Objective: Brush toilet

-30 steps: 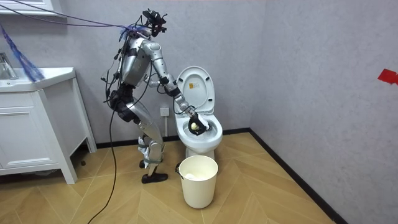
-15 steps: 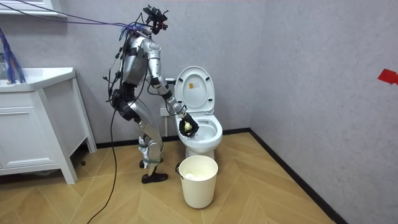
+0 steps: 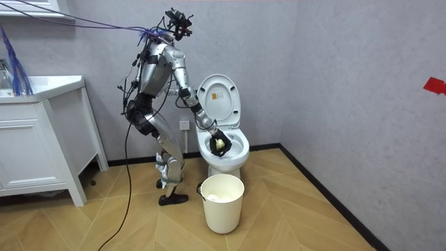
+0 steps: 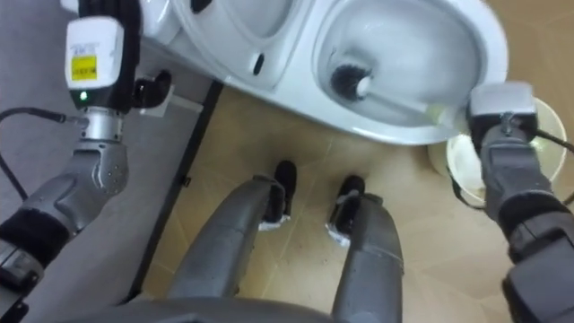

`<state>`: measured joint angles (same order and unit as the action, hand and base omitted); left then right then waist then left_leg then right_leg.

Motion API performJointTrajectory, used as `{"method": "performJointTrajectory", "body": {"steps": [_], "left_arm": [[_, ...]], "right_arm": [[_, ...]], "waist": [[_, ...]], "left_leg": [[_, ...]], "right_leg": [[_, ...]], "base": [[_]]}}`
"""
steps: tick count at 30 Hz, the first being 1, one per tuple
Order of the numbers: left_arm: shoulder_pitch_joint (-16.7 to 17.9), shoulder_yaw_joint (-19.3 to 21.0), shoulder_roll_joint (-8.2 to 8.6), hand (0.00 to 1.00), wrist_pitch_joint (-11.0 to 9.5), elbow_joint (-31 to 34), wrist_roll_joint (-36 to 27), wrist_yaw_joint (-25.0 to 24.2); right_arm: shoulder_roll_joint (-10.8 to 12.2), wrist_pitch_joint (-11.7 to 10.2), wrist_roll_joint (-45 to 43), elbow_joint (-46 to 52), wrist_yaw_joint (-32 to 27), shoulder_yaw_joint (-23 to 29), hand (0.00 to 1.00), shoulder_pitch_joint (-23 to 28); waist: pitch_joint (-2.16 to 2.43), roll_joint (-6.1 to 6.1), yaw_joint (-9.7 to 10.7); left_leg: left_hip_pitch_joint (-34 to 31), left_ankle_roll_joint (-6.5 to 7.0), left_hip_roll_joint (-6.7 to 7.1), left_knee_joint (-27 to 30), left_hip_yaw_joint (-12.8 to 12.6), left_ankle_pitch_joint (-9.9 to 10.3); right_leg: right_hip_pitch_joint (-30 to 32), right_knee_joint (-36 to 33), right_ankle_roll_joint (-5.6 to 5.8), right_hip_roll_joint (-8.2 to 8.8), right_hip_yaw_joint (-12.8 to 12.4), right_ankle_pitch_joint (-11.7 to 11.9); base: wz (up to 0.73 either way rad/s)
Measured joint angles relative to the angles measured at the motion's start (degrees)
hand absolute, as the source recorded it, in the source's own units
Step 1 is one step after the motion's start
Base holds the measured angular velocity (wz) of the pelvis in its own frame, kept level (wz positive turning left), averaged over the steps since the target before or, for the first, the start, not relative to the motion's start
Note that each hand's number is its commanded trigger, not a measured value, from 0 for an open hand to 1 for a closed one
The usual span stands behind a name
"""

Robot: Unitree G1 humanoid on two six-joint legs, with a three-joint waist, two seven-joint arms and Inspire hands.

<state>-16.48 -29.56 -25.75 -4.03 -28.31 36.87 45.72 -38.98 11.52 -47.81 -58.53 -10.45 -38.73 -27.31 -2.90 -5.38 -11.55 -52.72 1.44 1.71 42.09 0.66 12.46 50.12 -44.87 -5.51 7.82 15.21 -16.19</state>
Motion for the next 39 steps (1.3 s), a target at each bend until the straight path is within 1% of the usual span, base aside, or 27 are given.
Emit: {"method": "performJointTrajectory", "body": {"steps": [3,4,5,7,9,10,13,14,17,19,20,22,23,24,25,26,27,28,30,31,32,34,36,37,38,39], "left_arm": [[-0.65,-0.15,0.00,0.00,0.00,0.21,-0.05,-0.67],[-0.86,-0.25,-0.03,0.00,-0.02,0.18,-0.21,-0.79],[-1.42,-0.83,-0.21,0.00,-0.01,0.16,-0.50,-0.84],[-1.87,-1.38,-0.22,0.00,-0.04,0.34,-1.11,-0.73],[-2.20,-1.39,-0.19,0.00,-0.02,0.44,-1.27,0.40],[-2.43,-1.39,-0.24,0.00,-0.02,0.51,-1.27,0.57],[-3.37,-1.09,-0.23,0.00,0.11,0.60,-1.14,1.41],[-3.70,-1.09,-0.22,0.00,0.32,0.37,-0.80,1.48],[-4.30,-1.06,-0.22,0.00,1.68,-0.45,0.43,1.44],[-4.63,-1.06,-0.21,0.00,2.44,-0.67,0.92,1.17],[-4.73,-1.06,-0.13,0.00,2.97,-0.57,0.90,0.86],[-5.11,-1.08,0.43,0.00,3.25,-1.58,0.91,0.27],[-5.37,-1.09,0.58,0.00,3.24,-2.18,0.95,-0.14],[-5.35,-1.08,0.61,0.00,3.29,-2.20,0.93,-0.32],[-5.30,-1.08,0.72,0.00,3.34,-2.20,0.93,-0.37],[-5.24,-1.08,1.04,0.00,3.42,-2.16,0.84,-0.39],[-5.19,-1.08,1.21,0.00,3.42,-2.16,0.83,-0.37],[-5.11,-1.08,1.69,0.00,3.43,-2.24,0.83,-0.35],[-4.13,-0.95,2.18,0.00,3.52,-2.28,0.85,-0.30],[-3.76,-0.81,2.27,0.00,3.56,-2.29,0.82,-0.16],[-3.13,-0.73,2.40,0.00,3.68,-2.15,0.77,-0.01],[-1.37,0.42,2.83,0.00,3.72,-0.89,0.78,0.02],[0.53,1.00,3.25,0.00,3.76,0.84,0.35,0.27],[0.88,1.04,3.28,0.00,3.76,1.19,-0.30,0.36],[1.68,1.25,3.28,0.00,3.71,1.95,-1.22,0.62],[2.29,1.27,3.35,0.00,3.69,1.97,-1.52,1.23]], "right_arm": [[-1.58,-0.25,-0.17,-1.36,-1.10,-2.78,1.00,-2.02],[-1.82,-0.30,-0.16,-1.46,-1.32,-2.92,1.00,-2.25],[-2.06,-0.66,0.02,-2.26,-1.85,-3.40,1.00,-3.04],[-2.04,-1.52,0.08,-3.80,-2.98,-3.41,1.00,-4.14],[-2.05,-2.66,0.62,-6.19,-5.21,-3.05,1.00,-5.69],[-2.06,-2.87,0.80,-6.97,-5.72,-2.59,1.00,-6.04],[-1.99,-3.09,1.28,-9.66,-7.71,-1.71,1.00,-7.45],[-1.81,-3.55,1.12,-10.36,-8.42,-0.37,1.00,-7.66],[-1.61,-4.17,-0.17,-10.57,-10.19,0.29,1.00,-8.33],[-1.47,-4.08,-1.90,-10.43,-11.22,0.27,1.00,-8.34],[-0.94,-3.80,-2.79,-10.30,-11.72,0.14,1.00,-7.98],[0.62,-3.14,-4.39,-10.25,-12.03,-0.24,1.00,-7.13],[1.88,-2.98,-5.49,-10.17,-12.06,-0.59,1.00,-6.32],[3.21,-2.75,-6.51,-9.83,-12.12,-0.60,1.00,-5.18],[3.85,-2.53,-6.64,-9.40,-12.17,-0.56,1.00,-4.66],[4.73,-1.29,-6.63,-8.06,-12.44,-0.52,1.00,-3.84],[5.11,-0.51,-6.63,-7.98,-12.78,-0.53,1.00,-3.76],[5.71,0.86,-6.48,-8.05,-12.85,-0.49,1.00,-3.53],[7.49,2.45,-6.15,-8.03,-12.88,-0.38,1.00,-2.78],[7.86,2.67,-6.14,-7.93,-12.95,-0.36,1.00,-2.52],[8.29,3.35,-6.14,-7.00,-13.17,-0.18,1.00,-1.56],[8.63,4.14,-6.14,-3.84,-12.60,1.84,1.00,0.91],[9.42,6.12,-6.14,-0.67,-11.96,2.53,1.00,3.40],[9.80,6.51,-6.14,-0.05,-11.90,2.87,1.00,3.88],[10.37,7.22,-6.16,1.79,-11.80,3.92,1.00,5.27],[10.85,7.42,-6.16,3.51,-11.66,4.74,1.00,6.51]], "waist": [[-0.09,0.14,-1.20],[-0.18,0.26,-1.22],[-0.38,0.56,-1.34],[-0.60,0.91,-1.47],[-1.06,1.68,-1.08],[-1.11,1.78,-0.97],[-1.15,1.95,-0.77],[-1.16,1.98,-0.52],[-1.18,2.19,0.47],[-1.08,2.53,0.69],[-1.08,2.89,0.77],[-1.09,2.92,0.64],[-1.09,2.87,0.63],[-1.08,2.77,0.39],[-1.05,2.47,0.29],[-1.07,1.67,0.23],[-1.10,1.29,0.15],[-1.03,0.65,0.02],[-0.91,0.08,0.06],[-0.91,-0.06,0.18],[-0.93,-0.36,0.46],[-0.63,-1.10,0.55],[-0.25,-2.24,0.96],[-0.24,-2.46,1.27],[-0.13,-2.63,1.89],[-0.04,-2.75,2.36]], "left_leg": [[-0.46,0.15,0.02,1.36,-0.09,0.63],[-0.55,0.16,0.03,1.51,-0.09,0.72],[-0.78,0.19,0.24,1.55,-0.13,0.73],[-1.02,0.20,0.32,1.54,-0.24,0.72],[-1.56,0.28,1.04,1.61,-0.47,0.69],[-1.86,0.40,1.16,1.65,-0.64,0.59],[-3.45,0.66,1.40,2.80,-0.84,0.61],[-3.64,0.67,2.04,3.21,-0.60,0.59],[-3.68,0.74,2.11,3.77,-0.57,0.55],[-3.61,0.90,2.12,3.77,-0.75,0.45],[-3.30,0.94,2.08,3.70,-0.84,0.42],[-2.41,0.94,1.87,3.48,-0.54,0.42],[-1.77,0.92,1.79,3.43,-0.36,0.45],[-1.20,0.87,1.69,3.34,-0.14,0.50],[-1.05,0.84,1.68,3.32,0.09,0.52],[-1.00,0.84,1.57,3.21,0.41,0.50],[-1.01,0.84,1.49,3.19,0.44,0.50],[-0.95,0.90,1.12,2.85,0.41,0.47],[-0.41,0.98,0.97,2.32,0.16,0.45],[-0.25,0.96,0.97,2.17,0.17,0.50],[0.20,0.91,0.99,1.53,0.30,0.46],[1.00,0.80,0.70,0.82,0.48,0.50],[1.46,0.64,0.07,0.47,0.37,0.64],[1.52,0.64,0.00,0.47,0.36,0.64],[1.62,0.52,-0.08,0.26,0.35,0.71],[1.79,0.42,-0.21,-0.07,0.33,0.76]], "right_leg": [[0.44,-1.36,0.10,0.29,-0.15,-0.62],[0.55,-1.56,0.11,0.35,-0.15,-0.74],[0.90,-2.00,0.09,0.66,-0.17,-0.90],[1.27,-2.13,0.12,0.78,-0.28,-0.91],[2.39,-3.36,0.29,1.53,-0.87,-1.22],[2.81,-3.73,0.32,1.81,-0.84,-1.25],[4.29,-5.02,0.41,2.24,-0.94,-1.64],[4.48,-5.38,0.47,2.46,-0.90,-1.71],[4.48,-6.21,0.57,2.98,-0.90,-2.06],[4.48,-6.42,0.61,3.08,-1.00,-2.08],[4.23,-6.41,0.62,3.12,-1.02,-2.07],[2.99,-5.64,0.57,2.80,-0.57,-1.94],[2.05,-5.07,0.59,2.42,-0.31,-1.79],[1.28,-4.53,0.70,2.02,-0.23,-1.70],[0.94,-4.26,0.72,1.95,0.00,-1.69],[0.48,-3.59,0.77,1.84,0.59,-1.50],[0.40,-3.35,0.76,1.78,0.70,-1.37],[0.31,-2.88,0.92,1.65,0.68,-1.16],[-0.12,-2.23,0.91,1.20,0.52,-1.00],[-0.34,-1.90,0.85,1.00,0.53,-0.91],[-0.94,-1.14,0.86,0.71,0.70,-0.76],[-1.82,0.13,1.03,-0.13,0.49,-0.38],[-2.82,1.29,0.92,-0.69,0.87,-0.26],[-2.94,1.42,0.93,-0.88,0.84,-0.27],[-2.95,1.54,0.90,-1.00,0.79,-0.29],[-3.06,1.90,0.85,-0.99,0.72,-0.29]], "base": [[0.02],[0.04],[0.04],[0.02],[0.03],[0.12],[0.07],[0.11],[0.06],[0.00],[0.00],[-0.04],[-0.04],[0.00],[0.00],[0.00],[0.00],[-0.06],[-0.08],[-0.05],[-0.03],[-0.05],[-0.02],[0.03],[0.00],[0.00]]}}
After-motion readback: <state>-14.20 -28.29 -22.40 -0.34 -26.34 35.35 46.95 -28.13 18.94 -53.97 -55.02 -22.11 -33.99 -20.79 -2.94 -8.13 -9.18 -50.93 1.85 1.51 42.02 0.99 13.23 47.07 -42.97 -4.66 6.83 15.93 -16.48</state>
